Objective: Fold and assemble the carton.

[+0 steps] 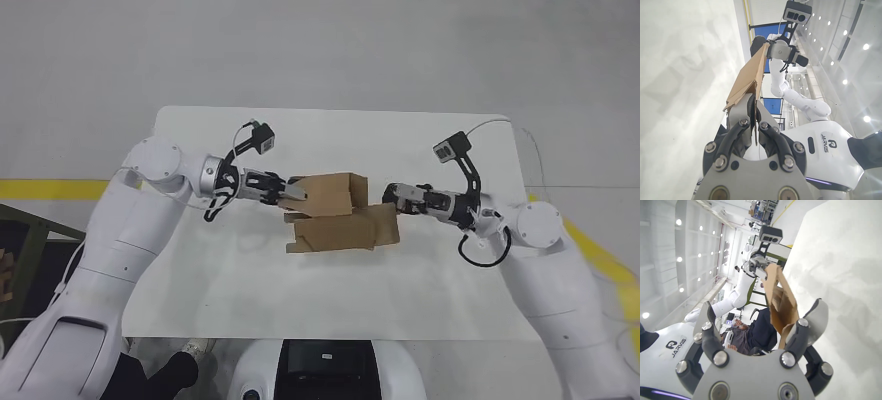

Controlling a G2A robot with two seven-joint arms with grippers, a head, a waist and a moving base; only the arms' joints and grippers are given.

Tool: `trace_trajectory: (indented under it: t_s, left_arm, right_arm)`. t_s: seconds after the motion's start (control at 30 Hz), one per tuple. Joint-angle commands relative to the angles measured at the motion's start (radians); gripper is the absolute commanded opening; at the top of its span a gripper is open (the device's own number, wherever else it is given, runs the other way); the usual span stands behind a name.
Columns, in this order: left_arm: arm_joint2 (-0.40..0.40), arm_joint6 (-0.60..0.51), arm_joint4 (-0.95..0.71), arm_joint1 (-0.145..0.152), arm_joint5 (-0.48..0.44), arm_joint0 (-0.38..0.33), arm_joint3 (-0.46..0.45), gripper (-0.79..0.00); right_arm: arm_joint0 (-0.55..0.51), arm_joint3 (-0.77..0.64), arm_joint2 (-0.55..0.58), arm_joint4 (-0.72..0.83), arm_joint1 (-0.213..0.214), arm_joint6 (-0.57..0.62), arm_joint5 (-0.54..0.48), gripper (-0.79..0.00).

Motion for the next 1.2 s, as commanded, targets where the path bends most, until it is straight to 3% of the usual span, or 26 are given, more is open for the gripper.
trace_trajectory:
  t_s: [0.0,0.17,0.57,0.83,1.17]
  left_arm:
    - [0.007,0.001,0.007,-0.001,0.000,-0.003,0.001,-0.785]
    - [0.018,0.004,0.019,-0.004,-0.003,-0.010,0.006,-0.785]
    - [0.027,-0.006,0.020,-0.006,-0.012,-0.020,0.014,-0.785]
    - [0.034,-0.012,0.018,-0.007,-0.014,-0.025,0.014,-0.785]
    - [0.034,-0.031,0.002,-0.007,-0.017,-0.025,0.006,-0.785]
  right_arm:
    - [0.001,-0.009,-0.007,0.017,-0.001,0.027,-0.003,0.000]
    - [0.008,-0.023,-0.017,0.000,-0.003,0.019,-0.041,0.000]
    - [-0.006,-0.058,0.008,-0.138,-0.005,-0.189,-0.063,0.000]
    - [0.008,-0.055,-0.033,-0.033,-0.009,-0.057,-0.059,0.000]
    - [0.071,0.040,-0.144,-0.012,-0.034,-0.016,-0.050,0.000]
